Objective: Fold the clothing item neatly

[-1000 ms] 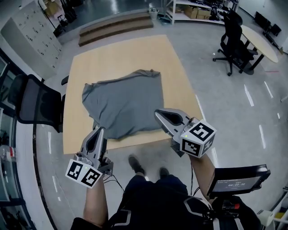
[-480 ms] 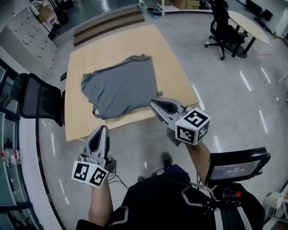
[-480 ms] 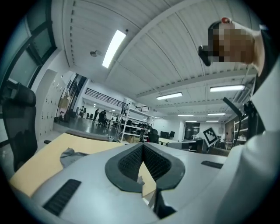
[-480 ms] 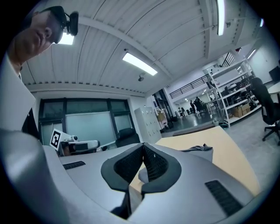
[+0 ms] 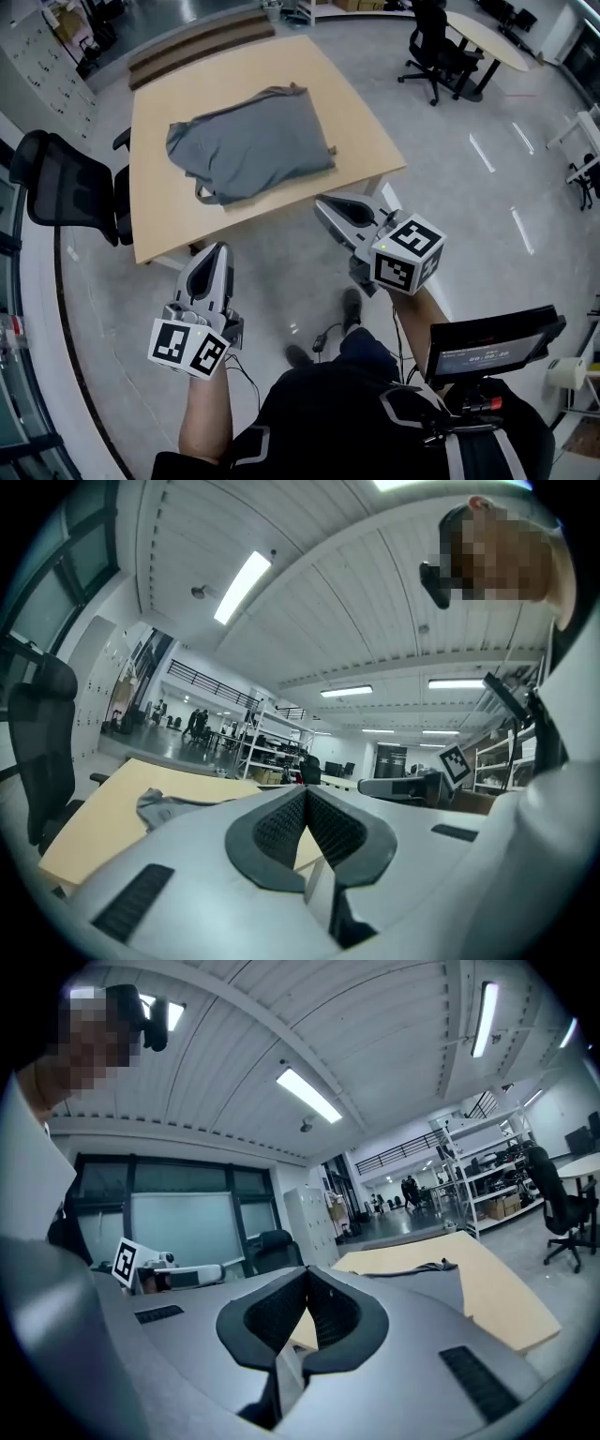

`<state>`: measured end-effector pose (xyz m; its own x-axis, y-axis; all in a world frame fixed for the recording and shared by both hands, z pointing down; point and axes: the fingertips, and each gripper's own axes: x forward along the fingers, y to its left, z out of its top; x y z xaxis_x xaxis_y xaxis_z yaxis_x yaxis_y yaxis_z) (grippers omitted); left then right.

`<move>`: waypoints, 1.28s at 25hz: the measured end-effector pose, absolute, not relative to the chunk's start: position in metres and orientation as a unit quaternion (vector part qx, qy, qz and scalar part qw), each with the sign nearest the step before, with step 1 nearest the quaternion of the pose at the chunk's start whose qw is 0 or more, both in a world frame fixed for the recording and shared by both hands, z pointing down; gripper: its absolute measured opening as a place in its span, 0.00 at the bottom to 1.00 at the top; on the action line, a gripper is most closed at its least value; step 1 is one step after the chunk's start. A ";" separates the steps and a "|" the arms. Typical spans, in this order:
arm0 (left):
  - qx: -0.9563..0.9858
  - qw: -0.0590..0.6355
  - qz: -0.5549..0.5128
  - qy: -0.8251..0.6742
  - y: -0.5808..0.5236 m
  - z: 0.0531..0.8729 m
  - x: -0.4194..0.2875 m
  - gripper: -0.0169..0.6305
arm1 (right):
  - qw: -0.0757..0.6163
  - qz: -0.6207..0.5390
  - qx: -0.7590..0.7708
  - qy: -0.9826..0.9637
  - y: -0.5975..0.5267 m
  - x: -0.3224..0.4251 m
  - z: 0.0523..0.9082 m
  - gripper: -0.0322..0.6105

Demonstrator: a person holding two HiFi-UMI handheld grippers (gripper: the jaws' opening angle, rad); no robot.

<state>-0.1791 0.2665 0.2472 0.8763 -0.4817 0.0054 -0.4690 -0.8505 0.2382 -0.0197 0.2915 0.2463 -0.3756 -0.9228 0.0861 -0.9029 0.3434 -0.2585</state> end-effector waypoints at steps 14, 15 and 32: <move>0.958 0.104 -0.042 -0.263 0.327 0.217 -0.170 0.03 | 0.046 -0.115 -0.563 0.817 0.362 -0.014 0.225 0.06; 0.958 0.102 -0.042 -0.264 0.332 0.215 -0.166 0.03 | 0.044 -0.113 -0.562 0.818 0.367 -0.010 0.224 0.06; 0.956 0.107 -0.037 -0.272 0.368 0.214 -0.130 0.03 | 0.048 -0.111 -0.555 0.823 0.402 0.024 0.224 0.06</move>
